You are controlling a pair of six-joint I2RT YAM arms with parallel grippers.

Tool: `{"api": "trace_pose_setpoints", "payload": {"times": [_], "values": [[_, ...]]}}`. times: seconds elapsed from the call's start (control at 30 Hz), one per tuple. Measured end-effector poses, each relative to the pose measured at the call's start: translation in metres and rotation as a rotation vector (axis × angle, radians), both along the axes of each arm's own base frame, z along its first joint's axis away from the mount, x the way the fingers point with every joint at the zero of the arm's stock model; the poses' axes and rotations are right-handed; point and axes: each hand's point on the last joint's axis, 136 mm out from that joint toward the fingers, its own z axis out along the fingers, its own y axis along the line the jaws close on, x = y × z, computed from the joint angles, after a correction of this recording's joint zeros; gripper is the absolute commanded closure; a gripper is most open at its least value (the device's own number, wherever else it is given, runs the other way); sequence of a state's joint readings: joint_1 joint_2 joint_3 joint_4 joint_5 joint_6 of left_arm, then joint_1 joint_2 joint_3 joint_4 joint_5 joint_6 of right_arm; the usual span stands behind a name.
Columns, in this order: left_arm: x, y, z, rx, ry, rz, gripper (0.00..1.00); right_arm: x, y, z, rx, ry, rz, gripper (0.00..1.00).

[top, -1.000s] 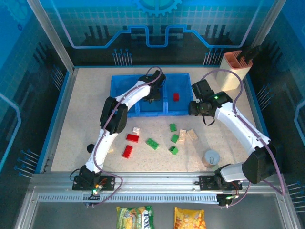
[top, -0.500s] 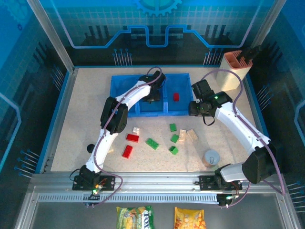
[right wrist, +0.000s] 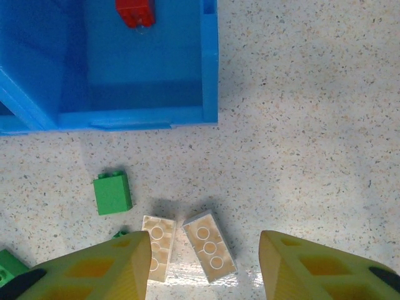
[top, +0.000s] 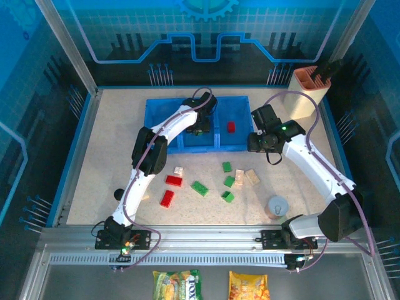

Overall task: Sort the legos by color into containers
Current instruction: Place the lego in the container, then pick up the lego from the center of the table.

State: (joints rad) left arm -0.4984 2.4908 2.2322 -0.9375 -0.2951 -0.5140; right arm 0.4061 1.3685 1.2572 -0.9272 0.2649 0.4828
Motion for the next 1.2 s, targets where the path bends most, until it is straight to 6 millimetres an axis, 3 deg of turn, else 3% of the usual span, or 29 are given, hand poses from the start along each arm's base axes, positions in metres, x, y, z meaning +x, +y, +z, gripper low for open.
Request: {"api": "trace_pose_setpoints", "payload": {"times": [0.13,0.37,0.57,0.93,1.2], "values": [[0.001,0.0,0.009,-0.008,-0.014,-0.001,0.46,0.0,0.0,0.001,0.003,-0.003,-0.003,0.5],[0.0,-0.002,0.067,-0.057,-0.098,-0.025,0.46,-0.008,-0.002,-0.016,-0.002,0.039,-0.011,0.5],[-0.021,0.004,0.107,-0.093,-0.127,-0.056,0.46,-0.017,-0.004,-0.034,-0.005,0.081,-0.014,0.5],[-0.087,0.027,0.115,-0.13,-0.082,-0.107,0.46,-0.041,-0.007,-0.091,-0.023,0.225,-0.021,0.49],[-0.122,0.045,0.121,-0.174,-0.087,-0.112,0.45,-0.048,0.002,-0.127,-0.001,0.317,0.007,0.45]]}}
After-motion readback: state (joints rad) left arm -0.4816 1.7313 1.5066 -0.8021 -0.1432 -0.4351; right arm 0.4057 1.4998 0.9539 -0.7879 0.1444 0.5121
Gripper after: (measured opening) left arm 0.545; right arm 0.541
